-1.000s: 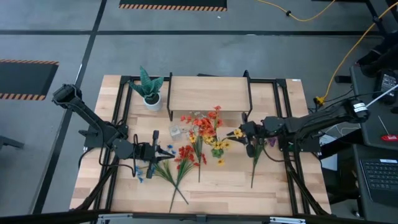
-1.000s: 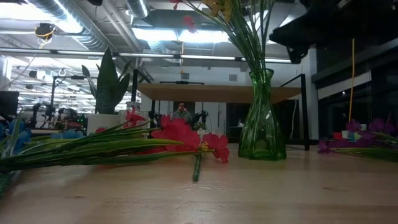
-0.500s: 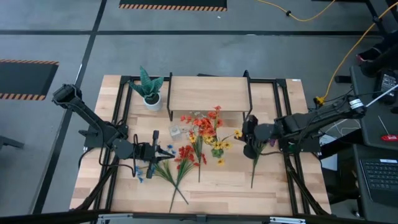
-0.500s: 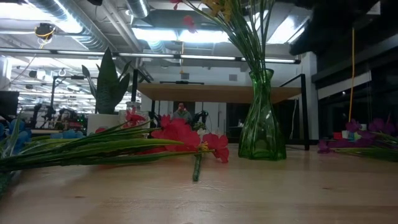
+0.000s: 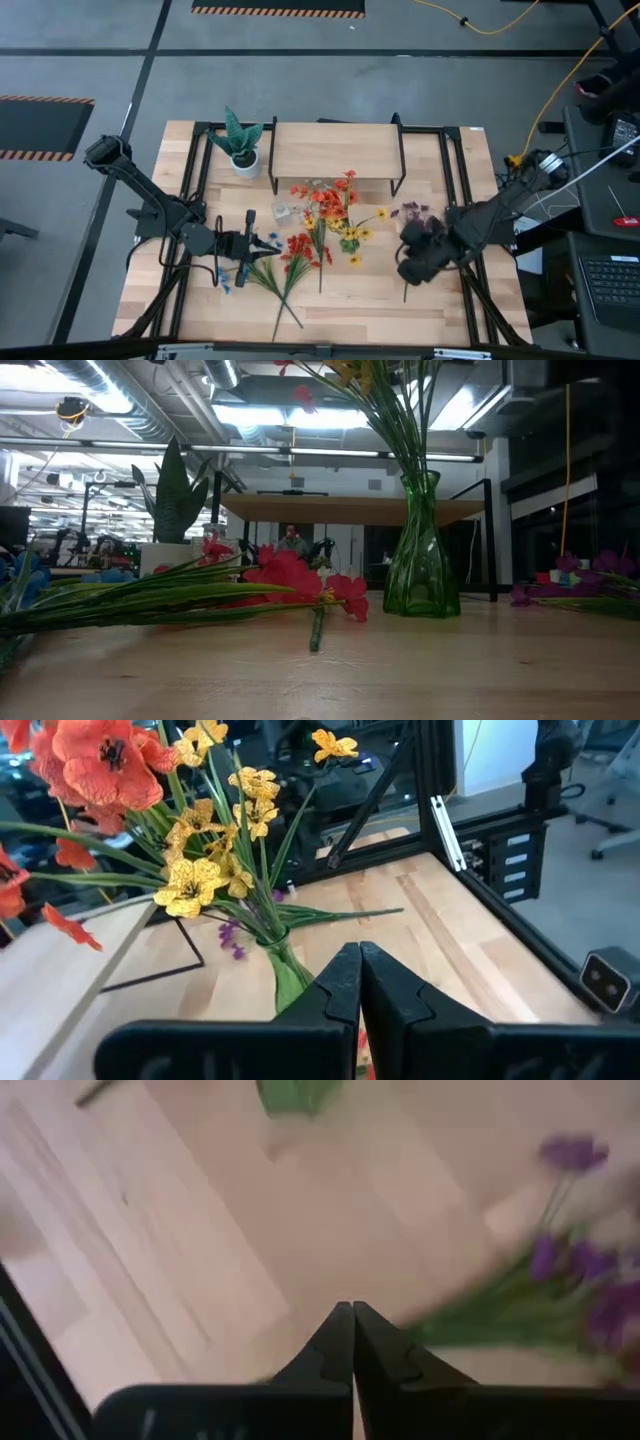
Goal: Pick and place flowers into a vace then onto a shelf
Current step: Put the purple flowers into the green vase
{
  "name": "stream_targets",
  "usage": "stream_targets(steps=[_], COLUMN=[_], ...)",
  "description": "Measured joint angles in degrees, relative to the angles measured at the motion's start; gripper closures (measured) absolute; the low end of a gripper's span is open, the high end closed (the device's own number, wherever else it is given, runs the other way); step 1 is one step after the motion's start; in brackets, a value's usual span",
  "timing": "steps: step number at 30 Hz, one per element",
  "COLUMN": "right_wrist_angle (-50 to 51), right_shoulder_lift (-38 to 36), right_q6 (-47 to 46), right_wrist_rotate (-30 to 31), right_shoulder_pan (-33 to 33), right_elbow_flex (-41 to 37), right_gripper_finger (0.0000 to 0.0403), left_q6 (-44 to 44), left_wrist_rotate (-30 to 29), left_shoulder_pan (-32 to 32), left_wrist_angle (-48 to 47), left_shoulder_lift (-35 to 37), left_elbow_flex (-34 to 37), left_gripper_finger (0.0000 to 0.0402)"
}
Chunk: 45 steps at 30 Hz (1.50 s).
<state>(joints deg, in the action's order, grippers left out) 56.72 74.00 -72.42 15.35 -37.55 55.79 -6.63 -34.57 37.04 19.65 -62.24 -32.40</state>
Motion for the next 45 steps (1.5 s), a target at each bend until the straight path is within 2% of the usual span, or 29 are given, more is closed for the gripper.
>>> stream_targets(steps=[7,17,22,27,35,39,45], right_wrist_angle=[1.87,2.84,5.62,5.75,5.69,5.74,5.77], right_shoulder_lift=[2.95,3.90,4.61,7.20,12.71,15.05,18.90], right_q6=[-14.13,-14.82,-21.94,-23.49,-25.28,-29.04,-29.55], right_wrist_rotate=[-0.02,-0.02,0.02,0.05,-0.81,-1.42,-1.44], right_shoulder_pan=[-7.21,-7.26,-7.13,-7.13,-7.13,-7.13,-7.13], right_elbow_flex=[0.19,0.19,0.17,0.17,0.15,0.15,0.15], right_gripper_finger=[0.0394,0.0391,0.0379,0.0348,0.0278,0.0247,0.0224], left_q6=[-1.64,-1.64,-1.64,-1.64,-1.62,-1.59,-1.46], left_wrist_rotate=[-0.09,-0.15,-0.13,-0.13,-0.11,-0.11,-0.10], left_shoulder_pan=[0.00,0.00,0.00,0.00,0.00,0.00,0.00], left_wrist_angle=[0.42,1.42,1.43,1.58,1.58,1.58,1.58], left_shoulder_lift=[0.00,0.00,0.00,0.00,0.00,0.00,0.00], left_elbow_flex=[0.00,0.00,0.00,0.00,0.00,0.00,0.00], left_gripper_finger=[0.0398,0.0398,0.0398,0.0398,0.0398,0.0398,0.0398])
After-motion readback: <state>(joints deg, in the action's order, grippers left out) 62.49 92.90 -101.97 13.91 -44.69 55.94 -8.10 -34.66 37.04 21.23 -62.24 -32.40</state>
